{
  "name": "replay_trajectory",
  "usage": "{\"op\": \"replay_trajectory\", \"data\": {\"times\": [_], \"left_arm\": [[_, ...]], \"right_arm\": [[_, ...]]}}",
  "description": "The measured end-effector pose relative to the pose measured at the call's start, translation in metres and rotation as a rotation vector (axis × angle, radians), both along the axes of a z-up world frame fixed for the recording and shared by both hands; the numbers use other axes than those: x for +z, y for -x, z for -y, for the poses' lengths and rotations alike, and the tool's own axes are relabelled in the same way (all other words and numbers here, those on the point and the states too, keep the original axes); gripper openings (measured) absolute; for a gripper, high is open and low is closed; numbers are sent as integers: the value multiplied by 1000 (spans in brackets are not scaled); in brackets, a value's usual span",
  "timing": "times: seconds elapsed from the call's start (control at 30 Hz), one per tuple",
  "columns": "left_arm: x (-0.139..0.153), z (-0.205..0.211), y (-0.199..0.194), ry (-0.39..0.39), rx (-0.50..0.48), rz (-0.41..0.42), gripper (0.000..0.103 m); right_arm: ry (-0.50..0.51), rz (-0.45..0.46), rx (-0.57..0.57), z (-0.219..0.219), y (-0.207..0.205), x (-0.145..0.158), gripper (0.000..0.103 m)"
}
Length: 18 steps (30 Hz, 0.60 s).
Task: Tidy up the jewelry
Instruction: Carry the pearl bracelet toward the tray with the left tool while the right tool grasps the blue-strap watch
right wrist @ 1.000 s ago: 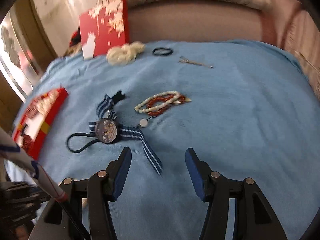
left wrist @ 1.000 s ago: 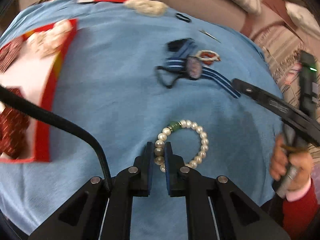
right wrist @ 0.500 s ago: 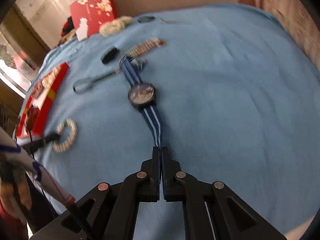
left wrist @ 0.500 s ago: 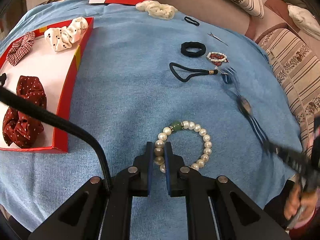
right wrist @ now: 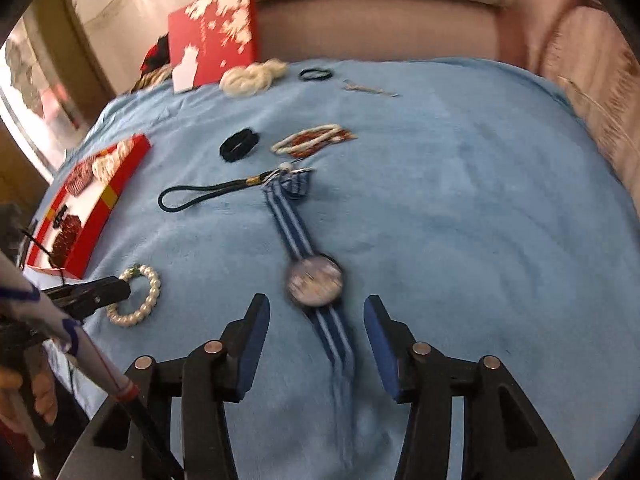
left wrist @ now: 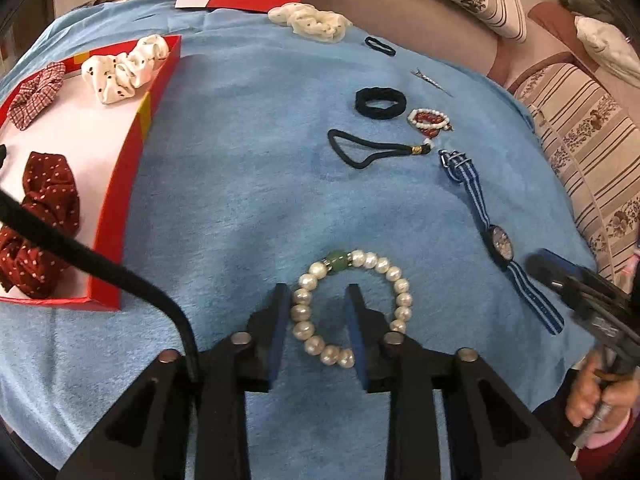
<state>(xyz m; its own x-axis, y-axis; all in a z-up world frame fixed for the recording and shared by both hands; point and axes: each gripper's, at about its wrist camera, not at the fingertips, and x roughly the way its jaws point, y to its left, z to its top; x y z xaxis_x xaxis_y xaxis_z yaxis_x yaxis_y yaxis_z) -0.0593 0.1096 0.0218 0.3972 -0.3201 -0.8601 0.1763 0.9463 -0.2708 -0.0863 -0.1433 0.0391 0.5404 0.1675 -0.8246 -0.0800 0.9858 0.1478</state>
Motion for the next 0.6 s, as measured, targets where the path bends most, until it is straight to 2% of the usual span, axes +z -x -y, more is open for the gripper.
{"op": "replay_trajectory", "data": {"times": [0.07,0.17,0.3,0.33,0.37,0.43,0.53,0.6], "left_arm": [[0,4,-1,-7,-6,9,36],[-1,12,-2,-39,-17,38,38],[-3,21,1,-99,-32,84,38],[-2,23,3,-116,-32,97,36],[-2,24,4,-133,-30,108,26],[-1,23,5,-146,-35,114,9],[6,13,5,-76,-39,87,9],[17,8,9,-65,-33,109,9]], "right_arm": [[30,-11,22,-10,-8,-9,53],[114,2,28,-19,-14,-18,55],[101,-10,24,-12,-18,-27,55],[95,-2,24,-10,-17,-27,55],[94,2,24,-10,-16,-27,55],[101,12,15,-10,-14,-27,44],[83,12,8,-7,-12,-23,43],[78,22,-3,-7,-8,-16,43]]}}
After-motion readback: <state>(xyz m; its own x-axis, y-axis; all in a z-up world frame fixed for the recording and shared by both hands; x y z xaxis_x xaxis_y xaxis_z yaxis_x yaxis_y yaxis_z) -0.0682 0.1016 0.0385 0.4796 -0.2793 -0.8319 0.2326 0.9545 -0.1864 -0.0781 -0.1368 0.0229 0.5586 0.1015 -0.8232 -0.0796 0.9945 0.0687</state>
